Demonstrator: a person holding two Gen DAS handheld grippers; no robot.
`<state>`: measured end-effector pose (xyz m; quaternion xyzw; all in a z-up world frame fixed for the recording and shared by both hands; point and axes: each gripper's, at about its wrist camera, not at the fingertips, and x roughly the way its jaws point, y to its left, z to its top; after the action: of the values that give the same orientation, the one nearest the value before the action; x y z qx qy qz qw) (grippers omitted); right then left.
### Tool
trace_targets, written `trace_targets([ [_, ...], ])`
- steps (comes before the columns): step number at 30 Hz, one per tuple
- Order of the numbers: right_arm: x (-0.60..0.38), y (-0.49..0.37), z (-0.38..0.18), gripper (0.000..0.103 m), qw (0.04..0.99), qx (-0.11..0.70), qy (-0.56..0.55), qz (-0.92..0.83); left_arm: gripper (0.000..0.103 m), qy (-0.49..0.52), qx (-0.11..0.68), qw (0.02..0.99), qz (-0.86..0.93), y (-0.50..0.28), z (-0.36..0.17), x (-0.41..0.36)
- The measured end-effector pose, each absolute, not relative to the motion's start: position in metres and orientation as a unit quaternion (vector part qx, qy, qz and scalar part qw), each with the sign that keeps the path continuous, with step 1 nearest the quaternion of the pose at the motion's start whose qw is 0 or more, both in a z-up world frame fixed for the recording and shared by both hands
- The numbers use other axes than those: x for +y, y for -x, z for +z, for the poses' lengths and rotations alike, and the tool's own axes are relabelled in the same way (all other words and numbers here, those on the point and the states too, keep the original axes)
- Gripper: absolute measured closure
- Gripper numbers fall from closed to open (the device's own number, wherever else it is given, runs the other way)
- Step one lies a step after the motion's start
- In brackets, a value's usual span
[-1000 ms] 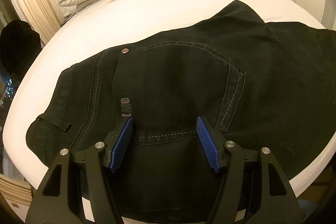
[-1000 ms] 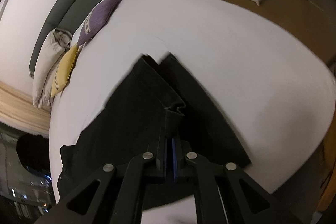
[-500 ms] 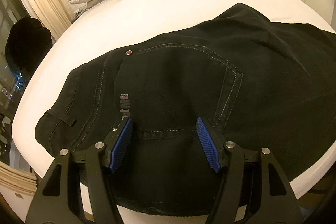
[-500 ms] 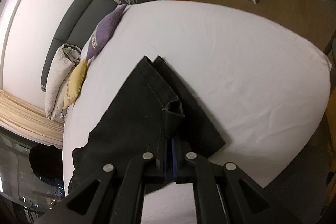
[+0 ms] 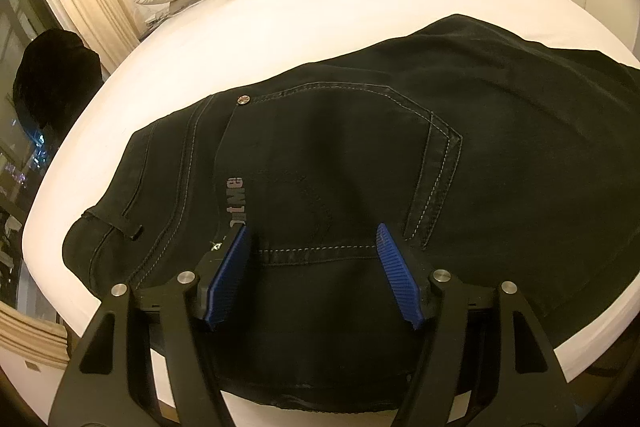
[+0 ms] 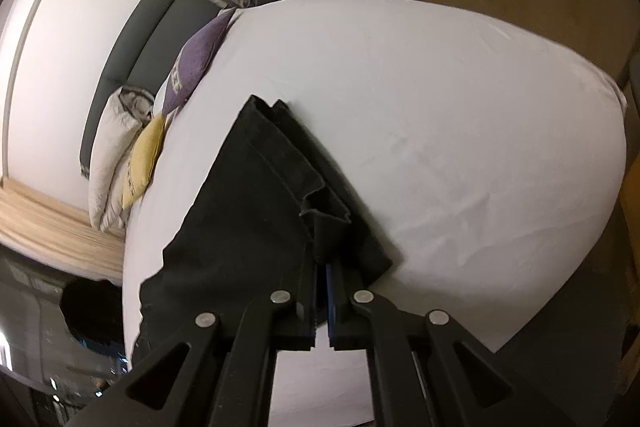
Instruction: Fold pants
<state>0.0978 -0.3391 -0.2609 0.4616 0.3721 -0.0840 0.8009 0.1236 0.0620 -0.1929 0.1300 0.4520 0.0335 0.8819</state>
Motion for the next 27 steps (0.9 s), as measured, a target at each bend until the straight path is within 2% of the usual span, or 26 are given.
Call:
trace_targets([
  [4, -0.341, -0.096, -0.256, 0.1, 0.803, 0.371, -0.458, -0.089, 0.038, -0.134, 0.449, 0.883, 0.029, -0.121, -0.191, 0.059],
  [7, -0.344, -0.106, -0.273, 0.1, 0.793, 0.402, -0.452, -0.064, 0.038, -0.141, 0.443, 0.885, 0.034, -0.122, -0.195, 0.058],
  [9, -0.354, -0.102, -0.278, 0.1, 0.786, 0.39, -0.479, -0.038, 0.034, -0.133, 0.441, 0.887, 0.037, -0.12, -0.197, 0.062],
  [12, -0.372, -0.09, -0.281, 0.096, 0.761, 0.374, -0.53, -0.02, 0.033, -0.117, 0.448, 0.886, 0.026, -0.119, -0.193, 0.069],
  [13, -0.378, -0.085, -0.276, 0.089, 0.764, 0.37, -0.528, -0.031, 0.032, -0.116, 0.452, 0.884, 0.022, -0.118, -0.191, 0.071],
  [14, -0.386, -0.077, -0.267, 0.067, 0.774, 0.371, -0.507, -0.072, 0.032, -0.116, 0.454, 0.883, 0.018, -0.115, -0.187, 0.073],
  [15, -0.395, -0.068, -0.257, 0.06, 0.781, 0.372, -0.484, -0.13, 0.032, -0.115, 0.455, 0.883, 0.019, -0.112, -0.184, 0.074],
  [18, -0.411, -0.055, -0.232, 0.06, 0.791, 0.336, -0.483, -0.167, 0.032, -0.106, 0.443, 0.89, 0.022, -0.101, -0.169, 0.074],
  [22, -0.365, -0.096, -0.196, 0.06, 0.834, 0.316, -0.451, -0.04, 0.032, -0.085, 0.41, 0.908, -0.01, -0.099, -0.149, 0.053],
  [24, -0.32, -0.131, -0.192, 0.061, 0.835, 0.323, -0.44, 0.069, 0.032, -0.077, 0.403, 0.911, -0.035, -0.107, -0.146, 0.033],
  [27, -0.282, -0.159, -0.209, 0.06, 0.828, 0.347, -0.422, 0.129, 0.032, -0.091, 0.411, 0.905, -0.06, -0.12, -0.161, 0.004],
])
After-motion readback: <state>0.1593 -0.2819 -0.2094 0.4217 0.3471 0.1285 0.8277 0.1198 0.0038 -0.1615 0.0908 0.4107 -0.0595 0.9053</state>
